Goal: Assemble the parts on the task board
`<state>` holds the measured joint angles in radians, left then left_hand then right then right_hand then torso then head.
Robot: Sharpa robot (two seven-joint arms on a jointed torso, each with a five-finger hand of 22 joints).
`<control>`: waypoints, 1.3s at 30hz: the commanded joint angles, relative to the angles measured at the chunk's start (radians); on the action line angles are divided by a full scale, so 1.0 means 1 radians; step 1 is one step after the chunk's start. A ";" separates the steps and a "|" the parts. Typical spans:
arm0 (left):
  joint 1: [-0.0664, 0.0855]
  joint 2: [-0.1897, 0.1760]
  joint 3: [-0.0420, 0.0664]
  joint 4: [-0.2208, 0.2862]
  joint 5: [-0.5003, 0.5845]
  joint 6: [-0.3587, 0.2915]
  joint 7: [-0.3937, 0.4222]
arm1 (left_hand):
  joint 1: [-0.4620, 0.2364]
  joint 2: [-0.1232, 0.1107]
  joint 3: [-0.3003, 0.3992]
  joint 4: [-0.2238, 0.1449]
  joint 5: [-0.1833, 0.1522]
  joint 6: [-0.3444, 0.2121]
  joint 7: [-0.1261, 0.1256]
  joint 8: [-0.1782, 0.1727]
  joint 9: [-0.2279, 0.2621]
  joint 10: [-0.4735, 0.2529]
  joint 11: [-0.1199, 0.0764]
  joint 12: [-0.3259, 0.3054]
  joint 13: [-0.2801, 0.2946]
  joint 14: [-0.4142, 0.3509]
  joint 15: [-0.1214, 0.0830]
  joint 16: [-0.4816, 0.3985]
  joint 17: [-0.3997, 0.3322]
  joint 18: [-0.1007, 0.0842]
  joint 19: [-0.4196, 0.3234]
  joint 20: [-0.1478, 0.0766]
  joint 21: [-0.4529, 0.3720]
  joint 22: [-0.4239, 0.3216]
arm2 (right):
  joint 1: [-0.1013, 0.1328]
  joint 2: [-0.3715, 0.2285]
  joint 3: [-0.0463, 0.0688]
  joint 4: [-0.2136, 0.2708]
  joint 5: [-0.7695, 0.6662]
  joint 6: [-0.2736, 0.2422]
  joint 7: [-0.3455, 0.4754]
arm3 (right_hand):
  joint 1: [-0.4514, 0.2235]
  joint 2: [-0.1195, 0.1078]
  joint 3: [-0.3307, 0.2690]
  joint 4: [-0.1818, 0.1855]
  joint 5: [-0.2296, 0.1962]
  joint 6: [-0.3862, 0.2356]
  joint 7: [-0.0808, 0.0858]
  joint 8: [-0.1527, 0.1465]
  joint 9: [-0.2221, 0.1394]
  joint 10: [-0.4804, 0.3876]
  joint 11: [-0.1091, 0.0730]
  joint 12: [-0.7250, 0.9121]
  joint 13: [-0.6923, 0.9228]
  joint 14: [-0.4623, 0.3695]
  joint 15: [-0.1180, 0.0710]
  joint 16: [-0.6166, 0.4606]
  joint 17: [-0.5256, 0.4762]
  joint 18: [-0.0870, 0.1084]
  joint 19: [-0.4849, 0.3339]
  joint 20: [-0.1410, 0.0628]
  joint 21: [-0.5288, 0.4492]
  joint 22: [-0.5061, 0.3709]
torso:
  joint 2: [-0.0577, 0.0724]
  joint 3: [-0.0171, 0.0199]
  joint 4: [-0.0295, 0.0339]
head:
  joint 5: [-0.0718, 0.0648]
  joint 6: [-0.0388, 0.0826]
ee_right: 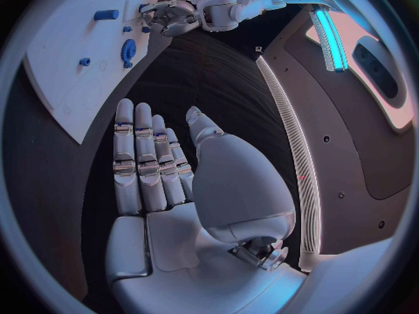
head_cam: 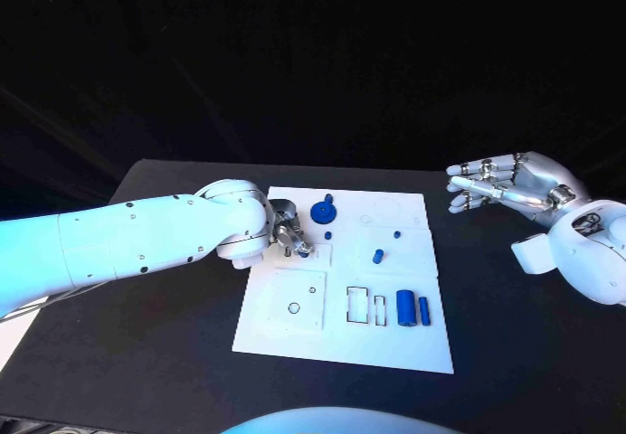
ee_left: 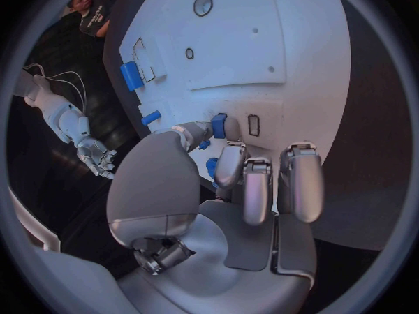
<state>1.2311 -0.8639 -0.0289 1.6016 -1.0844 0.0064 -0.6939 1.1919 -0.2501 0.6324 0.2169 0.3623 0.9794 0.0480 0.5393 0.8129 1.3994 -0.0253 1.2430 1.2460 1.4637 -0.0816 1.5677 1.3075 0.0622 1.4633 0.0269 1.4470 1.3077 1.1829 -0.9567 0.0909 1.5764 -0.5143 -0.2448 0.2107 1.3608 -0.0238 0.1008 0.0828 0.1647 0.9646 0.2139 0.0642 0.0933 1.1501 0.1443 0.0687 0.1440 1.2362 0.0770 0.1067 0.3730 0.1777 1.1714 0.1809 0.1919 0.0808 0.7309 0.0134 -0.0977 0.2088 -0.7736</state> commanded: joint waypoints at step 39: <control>-0.004 0.031 -0.005 -0.033 -0.025 0.066 -0.093 | -0.174 0.071 -0.296 0.017 -0.001 0.060 -0.031 -0.040 -0.022 0.019 -0.022 0.025 0.024 0.107 -0.017 0.003 0.263 -0.021 0.018 -0.011 0.005 0.097 | -0.001 -0.001 0.000 0.004 -0.002 0.012 0.001 | 0.002 0.004 -0.010 -0.009 0.014 -0.011 0.000 -0.001 -0.003 -0.015 0.000 0.005 -0.006 -0.003 0.006 -0.011 -0.004 0.006 0.003 0.005 -0.014 -0.006 | 0.000 -0.0024 0.0021 | -0.001 -0.009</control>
<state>1.2361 -0.8390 -0.0276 1.5691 -1.1121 0.0462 -0.7074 1.0134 -0.1812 0.3433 0.2326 0.3651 1.0329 0.0158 0.5030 0.7925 1.4194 -0.0420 1.2661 1.2700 1.4656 -0.0948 1.5677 1.3077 0.0470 1.4669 0.0233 1.4470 1.3075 1.1829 -0.9581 0.0909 1.5798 -0.5145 -0.2412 0.2099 1.3608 -0.0239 0.0953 0.0773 0.1724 0.9574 0.2140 0.0642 0.0913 1.1435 0.1450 0.0687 0.1391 1.2362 0.0770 0.1017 0.3708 0.1777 1.1714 0.1808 0.1814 0.0763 0.7304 0.0108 -0.0957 0.2074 -0.7825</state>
